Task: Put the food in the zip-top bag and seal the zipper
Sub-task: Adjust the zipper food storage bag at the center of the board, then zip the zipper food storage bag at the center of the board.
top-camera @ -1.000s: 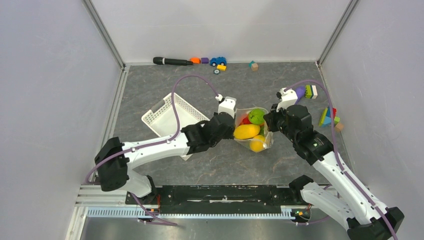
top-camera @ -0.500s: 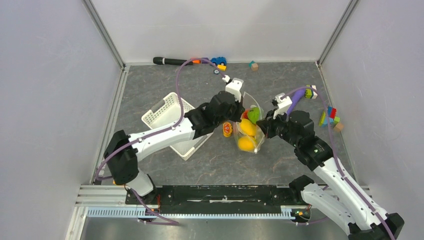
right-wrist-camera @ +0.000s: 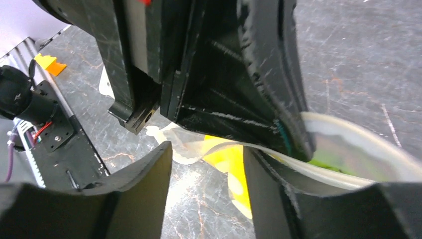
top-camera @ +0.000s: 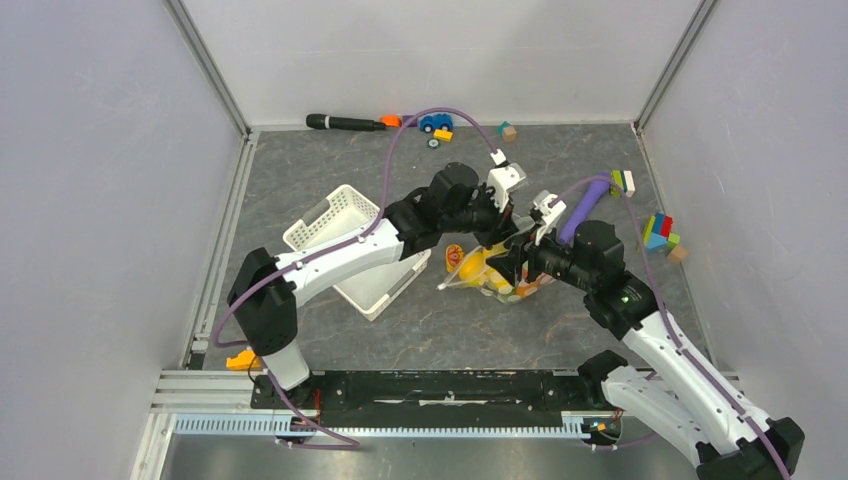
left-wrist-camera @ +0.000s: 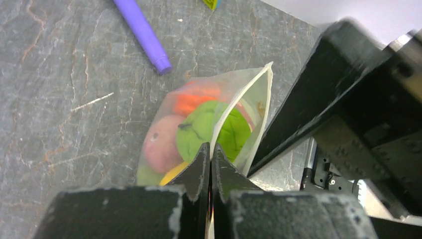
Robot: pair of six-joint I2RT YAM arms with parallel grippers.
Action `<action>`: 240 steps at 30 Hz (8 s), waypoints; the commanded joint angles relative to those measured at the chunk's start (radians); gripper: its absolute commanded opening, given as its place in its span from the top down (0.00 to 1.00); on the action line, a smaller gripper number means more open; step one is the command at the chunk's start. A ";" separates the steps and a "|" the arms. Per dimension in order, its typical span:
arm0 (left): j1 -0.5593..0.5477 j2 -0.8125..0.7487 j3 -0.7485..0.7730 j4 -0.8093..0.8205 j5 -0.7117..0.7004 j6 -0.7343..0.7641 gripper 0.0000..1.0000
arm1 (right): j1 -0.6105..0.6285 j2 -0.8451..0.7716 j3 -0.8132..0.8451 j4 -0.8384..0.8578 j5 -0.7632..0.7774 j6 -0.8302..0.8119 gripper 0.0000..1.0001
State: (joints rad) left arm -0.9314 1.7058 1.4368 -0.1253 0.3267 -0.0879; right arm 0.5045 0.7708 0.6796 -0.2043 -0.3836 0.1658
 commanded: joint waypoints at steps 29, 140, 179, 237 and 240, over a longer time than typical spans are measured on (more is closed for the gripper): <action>0.098 0.058 0.203 -0.392 0.614 0.690 0.98 | 0.003 -0.220 -0.044 -0.020 0.112 -0.251 0.06; 0.212 -0.194 -0.637 0.845 0.382 -0.175 0.98 | -0.016 -0.152 0.132 -0.274 0.777 0.051 0.28; 0.200 -0.382 -0.250 -0.097 0.348 0.199 0.98 | 0.013 0.330 0.359 -0.200 -0.530 -0.969 0.02; 0.256 -0.490 -0.769 0.781 0.351 -0.096 0.06 | 0.021 0.422 0.332 -0.244 -0.403 -0.899 1.00; 0.259 -0.445 -0.742 0.800 0.382 -0.088 0.25 | 0.021 0.420 0.336 -0.244 -0.402 -0.889 1.00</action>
State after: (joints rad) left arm -0.6781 1.2175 0.6315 0.5808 0.6167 -0.1638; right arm 0.5278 1.2060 0.9993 -0.5026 -0.7731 -0.7563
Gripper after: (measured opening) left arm 0.856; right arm 0.017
